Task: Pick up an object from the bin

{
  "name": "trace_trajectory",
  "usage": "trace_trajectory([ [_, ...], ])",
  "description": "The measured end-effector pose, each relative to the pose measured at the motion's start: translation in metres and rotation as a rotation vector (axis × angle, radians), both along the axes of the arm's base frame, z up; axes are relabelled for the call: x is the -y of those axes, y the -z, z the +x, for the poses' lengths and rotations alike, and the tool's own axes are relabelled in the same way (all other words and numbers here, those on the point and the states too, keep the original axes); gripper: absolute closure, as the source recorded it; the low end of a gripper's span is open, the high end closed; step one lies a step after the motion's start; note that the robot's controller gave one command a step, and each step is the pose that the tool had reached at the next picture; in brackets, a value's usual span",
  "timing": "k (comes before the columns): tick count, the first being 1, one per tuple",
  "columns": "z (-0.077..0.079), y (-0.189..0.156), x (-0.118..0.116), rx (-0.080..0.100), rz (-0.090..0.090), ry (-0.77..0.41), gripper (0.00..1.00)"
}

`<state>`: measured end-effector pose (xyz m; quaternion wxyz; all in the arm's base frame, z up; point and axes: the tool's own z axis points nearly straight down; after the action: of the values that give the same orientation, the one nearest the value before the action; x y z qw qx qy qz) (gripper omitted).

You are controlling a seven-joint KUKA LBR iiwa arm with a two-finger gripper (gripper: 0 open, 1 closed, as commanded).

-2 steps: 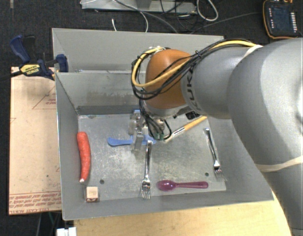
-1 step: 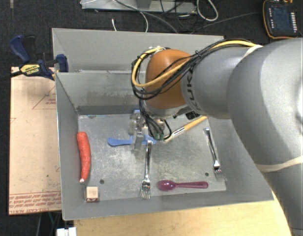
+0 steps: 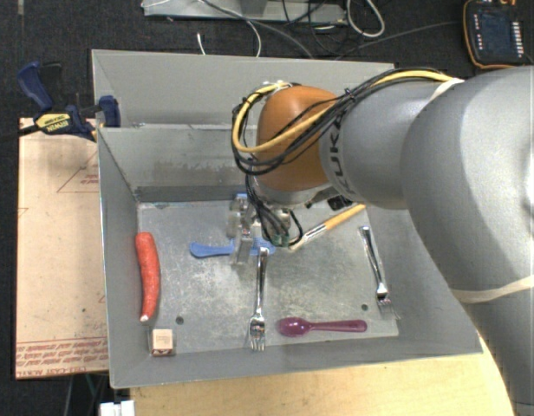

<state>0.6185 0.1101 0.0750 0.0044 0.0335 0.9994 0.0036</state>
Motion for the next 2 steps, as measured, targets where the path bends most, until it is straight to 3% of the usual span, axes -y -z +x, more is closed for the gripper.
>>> trace_trajectory([
  [2, 0.0, -0.023, 0.0, 0.002, 0.002, 0.001, 1.0],
])
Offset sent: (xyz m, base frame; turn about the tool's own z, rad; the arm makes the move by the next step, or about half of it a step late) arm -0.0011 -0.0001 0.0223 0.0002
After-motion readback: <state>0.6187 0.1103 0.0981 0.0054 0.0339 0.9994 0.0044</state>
